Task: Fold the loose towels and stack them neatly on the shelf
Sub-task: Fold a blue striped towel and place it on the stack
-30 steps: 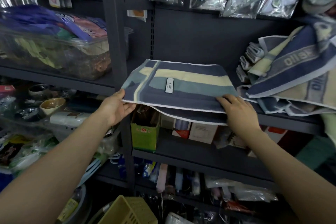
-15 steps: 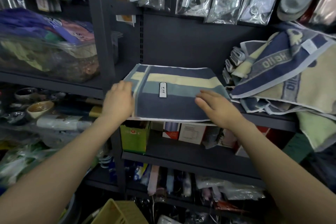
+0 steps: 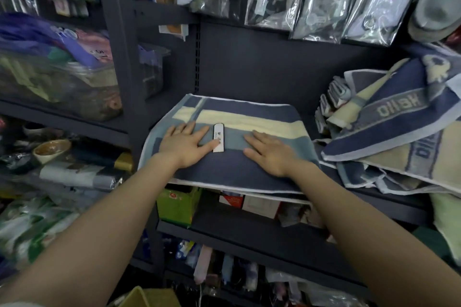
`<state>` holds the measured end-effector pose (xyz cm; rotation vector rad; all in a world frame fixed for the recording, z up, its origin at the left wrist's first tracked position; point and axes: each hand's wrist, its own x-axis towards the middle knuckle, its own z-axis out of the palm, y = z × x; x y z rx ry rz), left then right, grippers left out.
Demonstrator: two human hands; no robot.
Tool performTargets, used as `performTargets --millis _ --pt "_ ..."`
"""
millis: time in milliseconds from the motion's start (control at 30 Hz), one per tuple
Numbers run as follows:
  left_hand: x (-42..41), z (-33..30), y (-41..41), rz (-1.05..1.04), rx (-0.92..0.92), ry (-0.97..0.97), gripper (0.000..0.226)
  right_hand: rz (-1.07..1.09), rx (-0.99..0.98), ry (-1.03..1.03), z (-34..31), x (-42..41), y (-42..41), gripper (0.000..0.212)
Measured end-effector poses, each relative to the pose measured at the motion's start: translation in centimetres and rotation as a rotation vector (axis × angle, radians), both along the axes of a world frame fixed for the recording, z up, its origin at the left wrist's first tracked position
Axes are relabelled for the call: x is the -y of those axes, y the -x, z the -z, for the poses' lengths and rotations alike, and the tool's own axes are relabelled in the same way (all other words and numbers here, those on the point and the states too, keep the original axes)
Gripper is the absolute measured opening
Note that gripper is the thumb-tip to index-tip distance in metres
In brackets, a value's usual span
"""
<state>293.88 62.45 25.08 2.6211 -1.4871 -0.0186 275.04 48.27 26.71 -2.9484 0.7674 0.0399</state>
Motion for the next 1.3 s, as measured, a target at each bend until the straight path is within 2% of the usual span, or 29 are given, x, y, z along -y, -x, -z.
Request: performTargets --millis 167,233,333,433,500,567,600,633,700,833,900,967,1033,1100,1233,1300 --pt "-0.1 0.0 0.2 -0.030 0.036 0.053 0.096 0.126 -0.036 -0.016 -0.1 4.3 4.9 0.062" --pt "-0.1 0.0 0.4 -0.032 0.054 0.069 0.098 0.156 0.001 -0.039 -0.5 5.0 6.1 0.059" --pt "0.0 -0.1 0.5 -0.056 0.083 0.071 0.082 0.050 0.148 0.027 -1.4 4.3 7.3 0.044" --pt "0.2 -0.4 1.7 -0.070 0.149 0.179 0.063 -0.223 0.279 0.185 -2.1 2.1 9.5 0.025" --pt "0.4 -0.5 3.7 0.008 0.171 0.396 0.050 -0.342 0.328 0.256 -2.4 0.9 11.5 0.023" --pt "0.9 -1.1 6.8 0.145 0.016 0.569 0.040 -0.385 0.251 0.251 -2.5 0.8 13.4 0.038" --pt "1.3 -1.8 8.5 0.207 -0.092 0.592 0.039 -0.373 0.182 0.201 -2.4 1.0 14.1 0.047" --pt "1.6 -2.4 10.1 0.270 -0.163 0.577 0.041 -0.361 0.121 0.159 -2.2 1.4 14.8 0.054" --pt "2.2 -3.7 12.8 0.421 -0.153 0.509 0.048 -0.364 0.044 0.207 -1.9 2.1 15.3 0.057" --pt "2.0 -4.0 16.3 0.603 -0.187 0.409 0.055 -0.426 0.108 0.393 -1.5 2.1 14.4 0.044" --pt "1.6 -3.3 17.5 0.578 -0.218 0.377 0.053 -0.457 0.165 0.427 -1.7 2.0 13.7 0.031" --pt "1.6 -2.5 18.7 0.505 -0.167 0.349 0.058 -0.419 0.235 0.413 -2.5 1.9 13.0 0.017" --pt "2.1 -2.0 19.5 0.423 -0.094 0.367 0.071 -0.372 0.338 0.361 -3.2 1.9 12.4 0.012" --pt "2.9 -1.8 19.8 0.331 -0.079 0.453 0.073 -0.361 0.401 0.248 -3.6 2.1 11.6 0.012" --pt "3.8 -2.0 18.7 0.194 -0.021 0.669 0.049 -0.395 0.396 0.036 -4.3 3.0 10.1 0.018" --pt "3.7 -2.5 18.1 0.191 -0.092 0.767 0.027 -0.438 0.401 -0.046 -4.7 3.2 9.5 0.018"
